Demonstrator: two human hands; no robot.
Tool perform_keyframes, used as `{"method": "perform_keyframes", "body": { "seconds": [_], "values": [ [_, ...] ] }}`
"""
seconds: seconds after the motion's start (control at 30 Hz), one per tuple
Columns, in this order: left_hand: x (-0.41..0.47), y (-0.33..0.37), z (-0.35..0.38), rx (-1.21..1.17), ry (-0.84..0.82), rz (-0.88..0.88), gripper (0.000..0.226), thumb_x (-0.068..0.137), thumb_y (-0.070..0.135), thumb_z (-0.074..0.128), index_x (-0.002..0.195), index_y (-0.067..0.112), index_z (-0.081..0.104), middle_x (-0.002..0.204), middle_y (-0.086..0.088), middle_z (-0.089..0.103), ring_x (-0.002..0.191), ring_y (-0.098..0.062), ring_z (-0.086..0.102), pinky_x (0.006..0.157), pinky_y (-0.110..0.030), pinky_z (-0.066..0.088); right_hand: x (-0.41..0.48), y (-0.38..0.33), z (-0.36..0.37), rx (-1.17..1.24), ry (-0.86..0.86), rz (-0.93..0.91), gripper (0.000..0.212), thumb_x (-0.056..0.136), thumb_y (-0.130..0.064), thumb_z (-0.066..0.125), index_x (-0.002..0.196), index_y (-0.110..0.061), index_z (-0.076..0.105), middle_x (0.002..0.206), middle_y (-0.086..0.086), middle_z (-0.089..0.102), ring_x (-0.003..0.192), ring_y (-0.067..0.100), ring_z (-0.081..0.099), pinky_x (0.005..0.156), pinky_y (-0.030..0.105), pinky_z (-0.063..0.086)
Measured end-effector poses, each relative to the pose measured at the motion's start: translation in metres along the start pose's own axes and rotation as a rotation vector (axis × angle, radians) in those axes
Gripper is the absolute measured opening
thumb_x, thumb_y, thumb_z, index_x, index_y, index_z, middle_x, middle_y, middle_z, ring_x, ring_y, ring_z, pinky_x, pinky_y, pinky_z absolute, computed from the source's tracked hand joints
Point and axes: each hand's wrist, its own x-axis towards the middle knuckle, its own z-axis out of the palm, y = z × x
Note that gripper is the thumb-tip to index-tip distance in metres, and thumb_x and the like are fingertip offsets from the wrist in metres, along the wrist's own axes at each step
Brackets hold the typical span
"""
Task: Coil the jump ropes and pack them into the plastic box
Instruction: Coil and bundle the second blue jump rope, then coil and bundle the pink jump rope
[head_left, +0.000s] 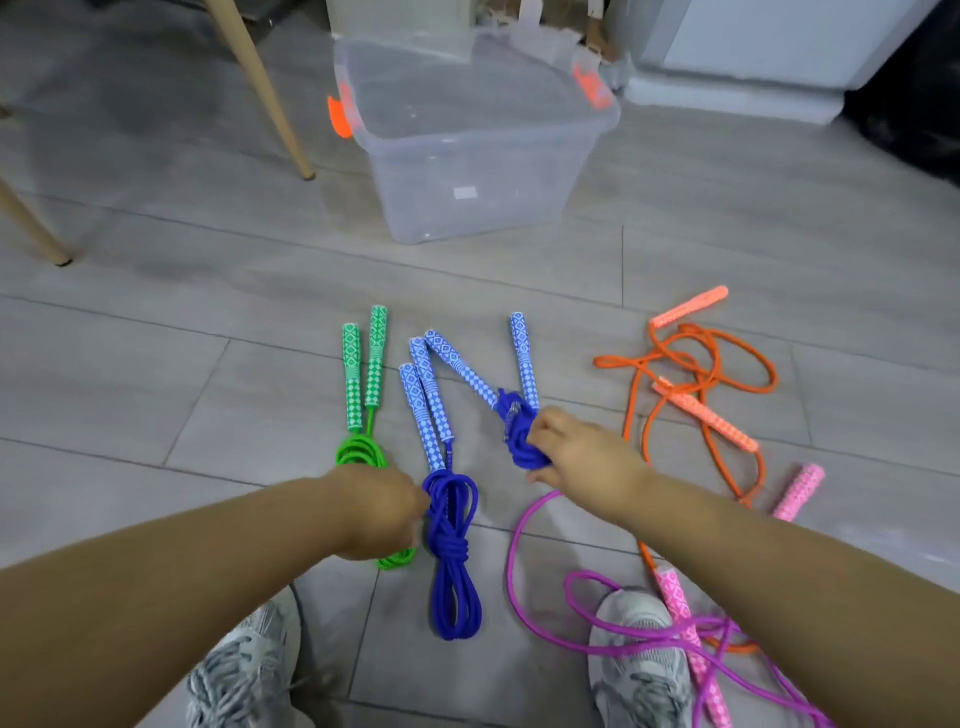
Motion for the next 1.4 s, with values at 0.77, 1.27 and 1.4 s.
{"method": "perform_keyframes", "body": {
  "seconds": [0.77, 1.27, 1.4],
  "values": [
    [0.085, -0.047, 0.048, 0.243, 0.128, 0.117, 0.047, 0.094, 0.020, 0.044, 0.139, 0.027, 0.034, 0.153, -0.005, 0.015, 0.133, -0.031, 0.023, 0.106, -0.040, 0.032, 0.022, -0.027, 0.094, -0.061, -0.065, -0.473, 0.028, 0.049, -0.004, 0.078, 0.074, -0.010, 0.068, 0.089, 0.010, 0.064, 0.048, 0.022, 0.052, 0.042, 0.024, 0.045],
    [0.073, -0.077, 0.027, 0.257, 0.118, 0.084, 0.039, 0.097, 0.031, 0.036, 0.135, 0.028, 0.042, 0.147, 0.004, 0.029, 0.127, -0.021, 0.038, 0.099, -0.037, 0.040, 0.043, -0.045, 0.072, -0.006, -0.378, -0.416, 0.041, 0.092, -0.010, 0.044, 0.132, -0.012, 0.041, 0.139, 0.006, 0.034, 0.111, 0.030, 0.050, 0.085, 0.039, 0.046],
    [0.074, -0.061, 0.008, 0.255, 0.189, 0.067, 0.035, 0.098, 0.038, 0.032, 0.128, 0.027, 0.046, 0.133, 0.004, 0.042, 0.122, -0.019, 0.042, 0.096, -0.032, 0.041, 0.024, -0.010, 0.057, 0.097, -0.303, -0.239, 0.027, 0.096, -0.023, 0.040, 0.118, -0.015, 0.053, 0.122, 0.006, 0.049, 0.110, 0.027, 0.051, 0.081, 0.036, 0.044]
  ]
}}
